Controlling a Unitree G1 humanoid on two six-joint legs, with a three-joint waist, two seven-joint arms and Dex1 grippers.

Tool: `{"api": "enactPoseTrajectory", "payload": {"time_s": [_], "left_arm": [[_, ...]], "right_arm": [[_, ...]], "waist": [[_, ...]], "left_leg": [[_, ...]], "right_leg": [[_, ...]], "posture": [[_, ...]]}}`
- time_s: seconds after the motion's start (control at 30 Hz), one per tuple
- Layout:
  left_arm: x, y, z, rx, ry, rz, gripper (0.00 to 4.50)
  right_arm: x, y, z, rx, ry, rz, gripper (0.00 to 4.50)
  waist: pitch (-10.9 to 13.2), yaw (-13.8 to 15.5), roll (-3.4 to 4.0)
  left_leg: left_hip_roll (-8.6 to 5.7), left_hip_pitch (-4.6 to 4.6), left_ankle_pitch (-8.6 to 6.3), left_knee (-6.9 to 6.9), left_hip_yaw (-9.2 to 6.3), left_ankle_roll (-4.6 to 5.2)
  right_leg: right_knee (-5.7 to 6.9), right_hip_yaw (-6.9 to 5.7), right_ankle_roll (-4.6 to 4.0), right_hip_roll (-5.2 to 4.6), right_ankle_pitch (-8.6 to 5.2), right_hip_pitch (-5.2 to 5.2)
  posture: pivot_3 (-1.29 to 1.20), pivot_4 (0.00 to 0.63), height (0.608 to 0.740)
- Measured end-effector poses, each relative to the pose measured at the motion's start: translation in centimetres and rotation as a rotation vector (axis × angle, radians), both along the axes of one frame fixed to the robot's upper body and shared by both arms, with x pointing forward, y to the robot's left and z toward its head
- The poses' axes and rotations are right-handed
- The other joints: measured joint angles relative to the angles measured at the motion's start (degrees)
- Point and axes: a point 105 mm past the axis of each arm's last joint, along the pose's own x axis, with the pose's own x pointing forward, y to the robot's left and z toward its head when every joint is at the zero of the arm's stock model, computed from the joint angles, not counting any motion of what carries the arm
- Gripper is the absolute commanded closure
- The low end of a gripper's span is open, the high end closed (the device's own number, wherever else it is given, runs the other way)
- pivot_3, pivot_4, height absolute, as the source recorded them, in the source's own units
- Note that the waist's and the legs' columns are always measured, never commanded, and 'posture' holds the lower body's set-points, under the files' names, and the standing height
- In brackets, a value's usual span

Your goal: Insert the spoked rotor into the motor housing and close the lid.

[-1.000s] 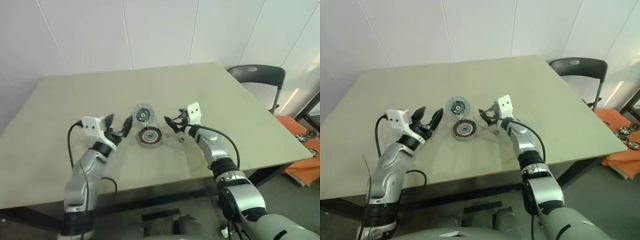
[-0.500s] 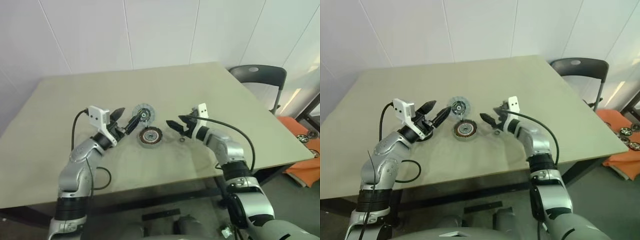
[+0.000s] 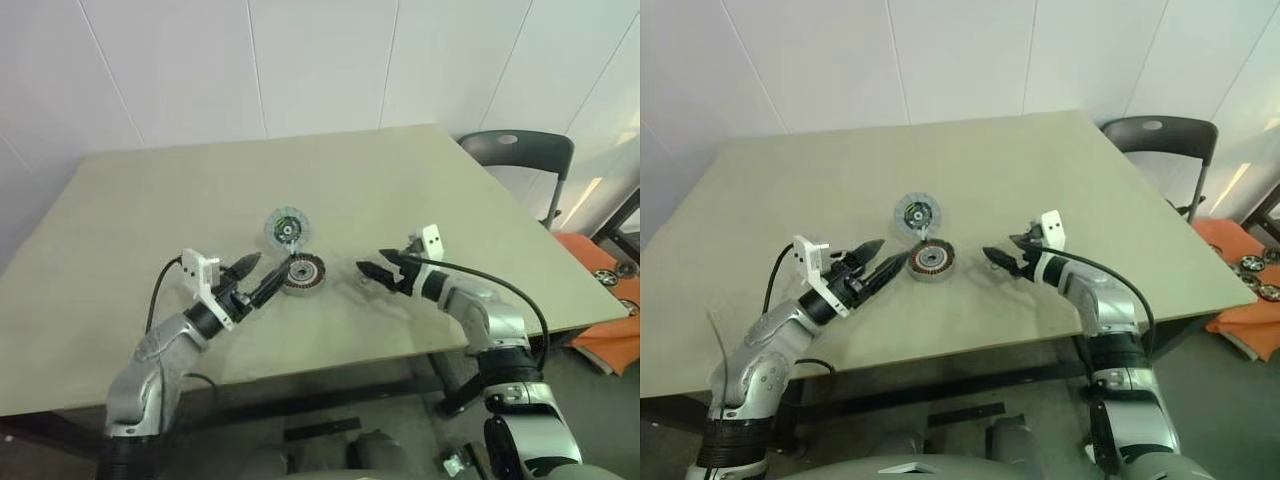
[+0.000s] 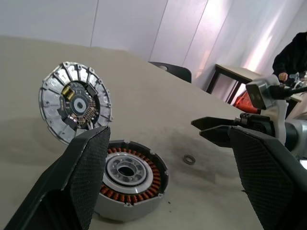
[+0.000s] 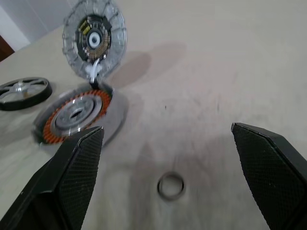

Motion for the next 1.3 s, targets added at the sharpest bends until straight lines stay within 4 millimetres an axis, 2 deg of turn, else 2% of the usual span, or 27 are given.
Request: {"api": "enactPoseTrajectory", "payload": {"time_s": [0.23,0.5,0.67,0.9,1.3], "left_arm": [[0.2,-0.7,0.1,-0.022,0.002,-0.003,0.32],[0.9,-0.6,0.7,-0.017,-0.02,0.017,0.32],[1.4,-1.0,1.8,-0.048,-0.065,0.038,0.32],[1.9,-0.6,0.4,-0.059,-0.031,0.132,0.32],[2.0,-0.8,0.6,-0.051,-0.039,0.125,0.32]], "right_arm": [[0.0,1.5,0.0,0.018,0.0,0.005,0.06],[1.5,1.3,0.9,0.011,-0.039,-0.041,0.06],[1.9,1.6,1.7,0.01,-0.068,-0.031,0.06],[2.0,1.5,1.5,-0.001,-0.067,-0.037,0.06],[2.1,1.7,1.6,0.003,-0.073,-0.046,0.06]], "waist": [[0.0,-0.02,0.0],[0.0,0.02,-0.01],[0.0,0.04,0.0],[0.0,0.08,-0.01],[0.0,0.05,-0.01]], "left_leg": [[0.02,0.02,0.0,0.02,-0.01,0.0],[0.01,0.0,0.0,0.01,0.0,0.0],[0.0,0.0,0.0,-0.01,0.0,0.0],[0.01,0.0,0.0,0.0,-0.01,0.0],[0.0,0.0,0.0,0.0,0.0,0.0]], "right_leg": [[0.04,0.0,0.06,0.06,0.04,0.01],[-0.02,0.01,0.01,0.03,0.07,0.01],[-0.03,0.01,0.02,0.02,0.08,0.02],[-0.01,0.01,0.03,0.03,0.08,0.01],[-0.02,0.01,0.03,0.03,0.08,0.01]], "posture": [[0.0,0.0,0.74],[0.0,0.0,0.74],[0.0,0.0,0.74],[0.0,0.0,0.74],[0.0,0.0,0.74]]}}
